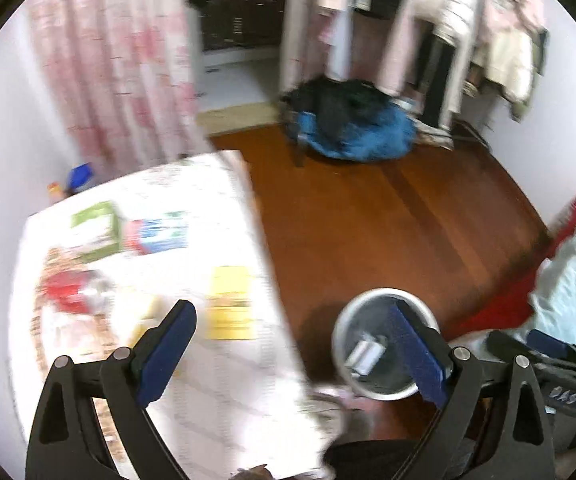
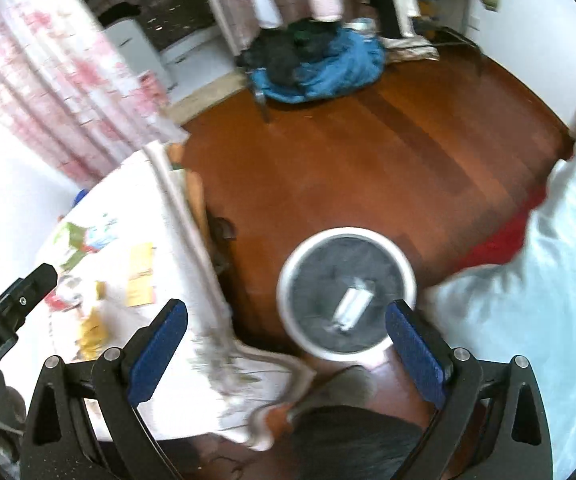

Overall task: Collect trash
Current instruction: 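Move both tools back over the table, then grasp the crumpled receipt with the left tool while the right tool grasps the yellow HAOMAO pack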

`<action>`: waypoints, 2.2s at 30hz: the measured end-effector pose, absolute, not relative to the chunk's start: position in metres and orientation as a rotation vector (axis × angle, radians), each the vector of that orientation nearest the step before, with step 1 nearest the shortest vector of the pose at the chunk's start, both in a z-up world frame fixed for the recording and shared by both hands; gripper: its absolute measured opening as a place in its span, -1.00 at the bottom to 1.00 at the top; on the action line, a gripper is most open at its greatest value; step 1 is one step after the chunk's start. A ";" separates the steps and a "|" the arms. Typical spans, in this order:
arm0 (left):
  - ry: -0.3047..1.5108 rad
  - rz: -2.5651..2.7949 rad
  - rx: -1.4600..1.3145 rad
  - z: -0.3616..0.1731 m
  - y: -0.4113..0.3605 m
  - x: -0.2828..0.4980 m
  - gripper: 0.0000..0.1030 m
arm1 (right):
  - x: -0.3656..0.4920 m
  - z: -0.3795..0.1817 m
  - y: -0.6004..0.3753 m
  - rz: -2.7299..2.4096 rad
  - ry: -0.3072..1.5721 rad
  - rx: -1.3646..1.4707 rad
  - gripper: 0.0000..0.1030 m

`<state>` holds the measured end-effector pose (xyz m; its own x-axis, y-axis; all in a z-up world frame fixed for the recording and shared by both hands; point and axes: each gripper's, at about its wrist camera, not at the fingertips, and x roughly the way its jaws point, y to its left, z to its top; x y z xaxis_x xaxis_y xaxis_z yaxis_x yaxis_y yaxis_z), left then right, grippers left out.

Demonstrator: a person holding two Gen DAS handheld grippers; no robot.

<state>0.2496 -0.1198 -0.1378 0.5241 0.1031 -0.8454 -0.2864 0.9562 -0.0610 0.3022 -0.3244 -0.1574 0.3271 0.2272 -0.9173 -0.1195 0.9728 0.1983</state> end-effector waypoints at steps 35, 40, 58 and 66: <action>1.227 0.398 -0.401 -0.316 0.089 0.126 0.86 | 0.301 -0.329 -0.045 0.404 1.420 -0.306 0.15; 1.232 0.368 -0.366 -0.318 0.086 0.132 0.26 | 0.269 -0.324 -0.066 0.424 1.451 -0.322 0.15; 1.127 0.458 -0.307 -0.279 0.073 0.109 -0.14 | 0.232 -0.303 -0.072 0.433 1.366 -0.282 0.14; 0.994 0.472 -0.282 -0.208 0.047 0.094 -0.14 | 0.220 -0.236 -0.099 0.499 1.234 -0.172 0.14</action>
